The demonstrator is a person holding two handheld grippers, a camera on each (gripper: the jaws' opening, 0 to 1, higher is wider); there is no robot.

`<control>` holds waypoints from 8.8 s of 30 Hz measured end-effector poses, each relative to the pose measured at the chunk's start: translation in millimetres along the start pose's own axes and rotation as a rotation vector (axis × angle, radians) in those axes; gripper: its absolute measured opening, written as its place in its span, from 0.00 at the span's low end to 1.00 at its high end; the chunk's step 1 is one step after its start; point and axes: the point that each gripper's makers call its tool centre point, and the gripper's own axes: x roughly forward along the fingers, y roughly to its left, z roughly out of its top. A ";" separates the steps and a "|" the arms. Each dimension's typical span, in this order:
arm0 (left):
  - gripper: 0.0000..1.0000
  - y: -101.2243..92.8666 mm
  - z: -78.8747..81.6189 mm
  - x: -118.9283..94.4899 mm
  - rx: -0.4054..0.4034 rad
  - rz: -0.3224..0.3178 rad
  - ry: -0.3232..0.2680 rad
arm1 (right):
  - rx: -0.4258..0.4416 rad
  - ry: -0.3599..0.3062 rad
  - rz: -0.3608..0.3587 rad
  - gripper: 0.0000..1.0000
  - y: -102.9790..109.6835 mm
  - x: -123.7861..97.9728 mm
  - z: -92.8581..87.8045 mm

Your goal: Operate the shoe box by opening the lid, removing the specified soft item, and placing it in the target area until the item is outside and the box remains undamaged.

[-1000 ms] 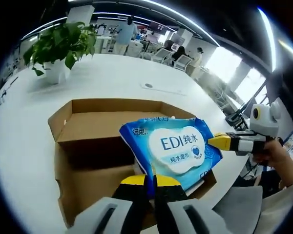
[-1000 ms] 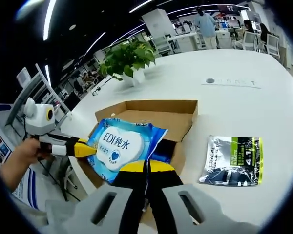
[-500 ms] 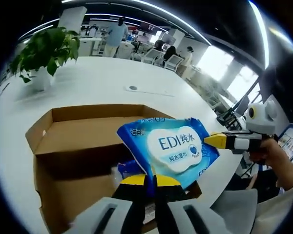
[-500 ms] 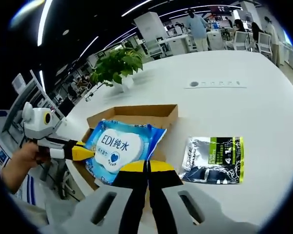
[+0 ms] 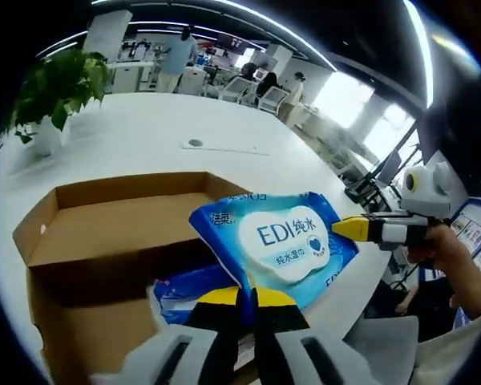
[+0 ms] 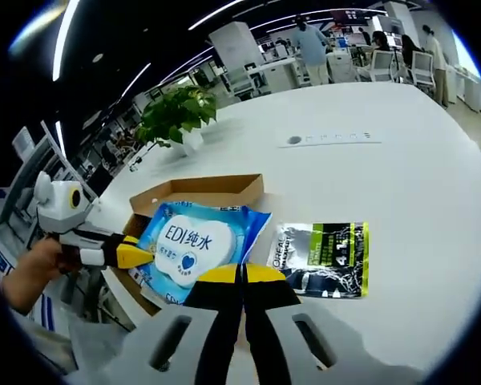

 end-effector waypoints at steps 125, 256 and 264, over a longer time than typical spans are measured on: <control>0.21 -46.7 11.8 112.7 0.299 0.030 0.164 | -0.091 0.078 -0.212 0.00 -161.4 45.3 -23.2; 0.00 26.6 -12.4 -37.4 0.781 -0.139 0.203 | -0.964 0.205 0.280 0.00 131.9 97.6 0.3; 0.00 3.1 5.4 -52.2 0.760 -0.121 0.157 | -0.969 0.155 0.300 0.00 136.2 70.6 20.3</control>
